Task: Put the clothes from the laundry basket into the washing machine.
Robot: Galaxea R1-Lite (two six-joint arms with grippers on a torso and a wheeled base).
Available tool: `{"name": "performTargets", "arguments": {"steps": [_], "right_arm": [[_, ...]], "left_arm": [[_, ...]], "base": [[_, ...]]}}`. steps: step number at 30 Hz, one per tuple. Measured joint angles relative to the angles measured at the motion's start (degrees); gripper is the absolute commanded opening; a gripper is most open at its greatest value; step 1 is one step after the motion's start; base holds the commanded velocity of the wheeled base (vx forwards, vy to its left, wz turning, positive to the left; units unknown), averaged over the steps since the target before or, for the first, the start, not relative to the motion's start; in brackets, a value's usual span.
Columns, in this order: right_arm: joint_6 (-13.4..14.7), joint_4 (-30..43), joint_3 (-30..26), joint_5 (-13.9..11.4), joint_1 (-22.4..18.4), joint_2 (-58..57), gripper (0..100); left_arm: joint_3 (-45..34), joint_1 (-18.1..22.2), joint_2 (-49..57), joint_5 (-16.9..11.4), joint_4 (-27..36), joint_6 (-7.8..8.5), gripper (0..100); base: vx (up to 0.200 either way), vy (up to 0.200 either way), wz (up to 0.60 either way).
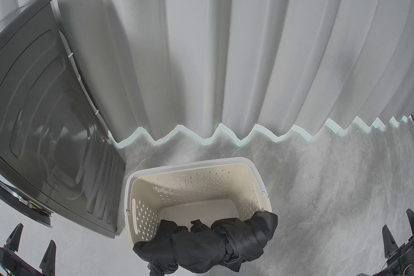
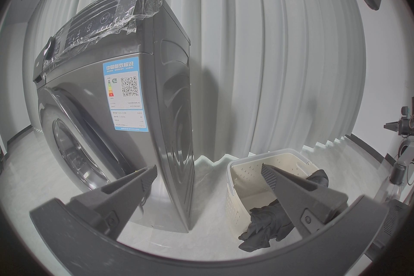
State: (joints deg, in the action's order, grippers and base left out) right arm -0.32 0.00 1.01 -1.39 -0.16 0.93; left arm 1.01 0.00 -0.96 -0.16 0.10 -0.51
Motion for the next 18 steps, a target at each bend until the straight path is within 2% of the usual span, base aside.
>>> {"name": "performTargets", "arguments": {"steps": [12,18], "right_arm": [[0.0,0.0,0.0,0.0,0.0,0.0,100],[0.0,0.0,0.0,0.0,0.0,0.0,100]], "left_arm": [[0.0,0.0,0.0,0.0,0.0,-0.04,100],[0.0,0.0,0.0,0.0,0.0,-0.11,100]], "base": [[0.0,0.0,0.0],[0.2,0.0,0.0]]}}
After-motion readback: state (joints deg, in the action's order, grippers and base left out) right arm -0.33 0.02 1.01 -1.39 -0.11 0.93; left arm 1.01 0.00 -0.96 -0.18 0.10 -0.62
